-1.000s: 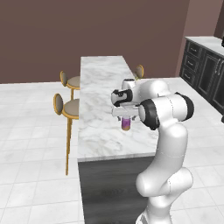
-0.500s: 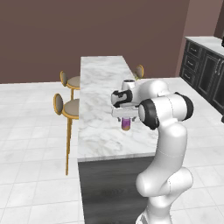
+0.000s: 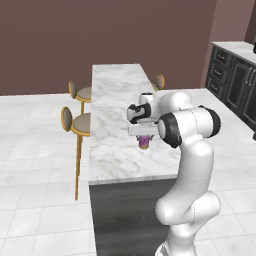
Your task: Four empty soda cans are scattered around the kitchen. Gather all the cans and cluster them next to the stove for recycling.
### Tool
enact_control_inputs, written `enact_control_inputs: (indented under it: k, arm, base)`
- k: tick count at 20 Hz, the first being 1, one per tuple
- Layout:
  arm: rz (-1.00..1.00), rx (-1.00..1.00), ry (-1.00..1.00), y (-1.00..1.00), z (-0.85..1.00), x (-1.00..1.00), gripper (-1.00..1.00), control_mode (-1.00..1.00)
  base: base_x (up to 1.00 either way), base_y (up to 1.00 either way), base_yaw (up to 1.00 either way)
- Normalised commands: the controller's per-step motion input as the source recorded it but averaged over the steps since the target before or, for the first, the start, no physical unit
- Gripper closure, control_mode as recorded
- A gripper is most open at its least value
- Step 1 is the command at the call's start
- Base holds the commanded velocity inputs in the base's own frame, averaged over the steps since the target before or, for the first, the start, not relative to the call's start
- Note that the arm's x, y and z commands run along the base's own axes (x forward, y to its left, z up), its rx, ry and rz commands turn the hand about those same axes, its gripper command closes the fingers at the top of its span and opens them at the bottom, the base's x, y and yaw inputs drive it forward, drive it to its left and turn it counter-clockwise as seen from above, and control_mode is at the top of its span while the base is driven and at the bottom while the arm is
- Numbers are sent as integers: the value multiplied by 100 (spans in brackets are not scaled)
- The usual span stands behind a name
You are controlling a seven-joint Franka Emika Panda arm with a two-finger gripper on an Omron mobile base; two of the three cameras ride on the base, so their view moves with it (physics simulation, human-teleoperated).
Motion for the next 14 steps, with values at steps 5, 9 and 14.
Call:
enact_control_inputs:
  k: [5,9,14]
  arm:
    - [0,0,1,0,0,0,100,-100]
    - [0,0,0,0,0,0,100,-100]
    - [0,0,-6,0,20,-6,100,-100]
  base:
    - [0,0,0]
    - [0,0,0]
    - [0,0,0]
